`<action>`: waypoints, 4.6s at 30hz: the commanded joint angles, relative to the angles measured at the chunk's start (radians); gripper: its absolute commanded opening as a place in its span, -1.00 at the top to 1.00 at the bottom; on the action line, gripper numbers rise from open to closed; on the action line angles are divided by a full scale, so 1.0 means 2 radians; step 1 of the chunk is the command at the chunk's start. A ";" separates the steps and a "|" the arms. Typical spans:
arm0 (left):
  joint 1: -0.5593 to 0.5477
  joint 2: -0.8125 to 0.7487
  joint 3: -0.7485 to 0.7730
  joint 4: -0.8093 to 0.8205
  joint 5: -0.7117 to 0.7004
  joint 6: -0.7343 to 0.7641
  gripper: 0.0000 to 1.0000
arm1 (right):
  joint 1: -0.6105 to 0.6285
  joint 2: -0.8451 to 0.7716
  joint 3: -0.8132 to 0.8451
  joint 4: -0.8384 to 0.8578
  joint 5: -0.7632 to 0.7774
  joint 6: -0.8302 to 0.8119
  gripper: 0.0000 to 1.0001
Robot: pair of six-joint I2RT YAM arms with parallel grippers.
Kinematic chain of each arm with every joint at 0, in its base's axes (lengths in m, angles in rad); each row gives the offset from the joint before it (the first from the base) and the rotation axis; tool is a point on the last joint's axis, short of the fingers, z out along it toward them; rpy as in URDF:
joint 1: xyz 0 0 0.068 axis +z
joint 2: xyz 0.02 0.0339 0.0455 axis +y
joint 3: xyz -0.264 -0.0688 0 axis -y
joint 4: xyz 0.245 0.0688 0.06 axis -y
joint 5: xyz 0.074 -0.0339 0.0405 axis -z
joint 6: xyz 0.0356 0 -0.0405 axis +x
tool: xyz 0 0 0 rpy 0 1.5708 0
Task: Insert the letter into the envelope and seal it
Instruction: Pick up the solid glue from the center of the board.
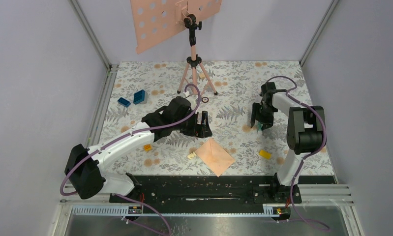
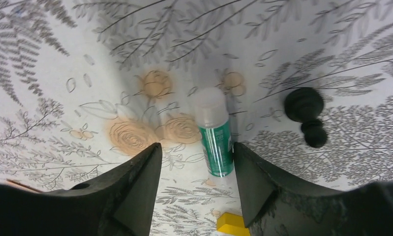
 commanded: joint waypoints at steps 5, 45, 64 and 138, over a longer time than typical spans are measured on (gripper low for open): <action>0.003 -0.011 0.011 0.011 -0.013 0.003 -0.62 | 0.029 0.013 0.038 -0.070 0.033 -0.016 -0.17; 0.017 -0.026 0.005 -0.001 -0.027 0.022 -0.62 | 0.071 0.067 0.123 -0.129 0.011 0.049 -0.09; 0.027 -0.038 -0.006 -0.009 -0.022 0.035 -0.62 | 0.095 0.089 0.162 -0.132 0.053 0.126 -0.15; 0.084 -0.104 -0.040 0.093 0.146 -0.070 -0.69 | 0.194 -0.286 -0.118 0.137 -0.245 0.097 1.00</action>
